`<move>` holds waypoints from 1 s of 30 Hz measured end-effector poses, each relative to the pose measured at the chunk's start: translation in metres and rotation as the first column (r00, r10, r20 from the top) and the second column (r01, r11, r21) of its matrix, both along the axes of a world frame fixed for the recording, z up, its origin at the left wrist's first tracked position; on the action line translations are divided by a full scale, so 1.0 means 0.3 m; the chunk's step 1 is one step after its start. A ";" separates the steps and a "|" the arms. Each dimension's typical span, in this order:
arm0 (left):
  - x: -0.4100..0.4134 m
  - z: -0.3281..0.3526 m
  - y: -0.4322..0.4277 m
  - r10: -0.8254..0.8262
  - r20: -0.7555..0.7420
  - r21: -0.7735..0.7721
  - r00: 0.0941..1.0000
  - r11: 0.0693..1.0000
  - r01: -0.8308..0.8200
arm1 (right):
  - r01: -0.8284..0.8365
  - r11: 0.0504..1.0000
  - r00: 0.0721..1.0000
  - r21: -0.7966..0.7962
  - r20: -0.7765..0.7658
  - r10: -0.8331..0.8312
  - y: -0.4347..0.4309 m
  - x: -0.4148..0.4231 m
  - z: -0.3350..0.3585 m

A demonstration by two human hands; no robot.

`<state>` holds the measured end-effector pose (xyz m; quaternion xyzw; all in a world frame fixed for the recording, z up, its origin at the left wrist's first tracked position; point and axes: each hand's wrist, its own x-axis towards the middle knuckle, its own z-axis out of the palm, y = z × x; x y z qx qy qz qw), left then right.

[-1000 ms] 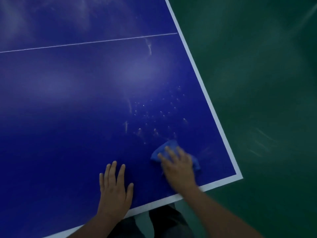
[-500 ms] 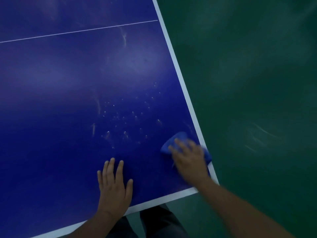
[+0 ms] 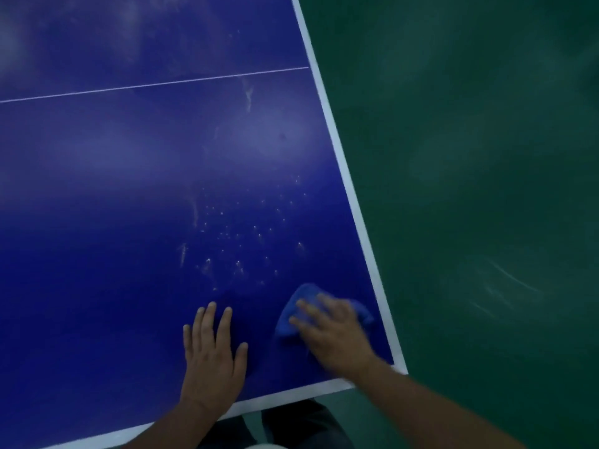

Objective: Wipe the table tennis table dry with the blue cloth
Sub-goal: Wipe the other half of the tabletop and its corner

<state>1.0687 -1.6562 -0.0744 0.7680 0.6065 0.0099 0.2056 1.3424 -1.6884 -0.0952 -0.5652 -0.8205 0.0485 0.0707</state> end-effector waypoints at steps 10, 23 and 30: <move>-0.071 0.076 0.040 0.006 -0.093 -0.058 0.996 0.998 -0.011 | 0.615 0.787 0.788 0.052 -0.008 -0.615 0.242 0.187 0.136; -0.028 0.041 0.012 -0.141 -0.101 -0.079 0.985 0.988 0.133 | 0.862 0.467 0.471 -0.195 -0.029 -0.882 -0.048 0.301 0.142; 0.003 0.195 0.042 0.151 0.334 -0.357 0.930 0.934 -0.023 | 0.165 0.327 -0.330 -0.931 -0.364 -0.871 0.133 -0.163 0.454</move>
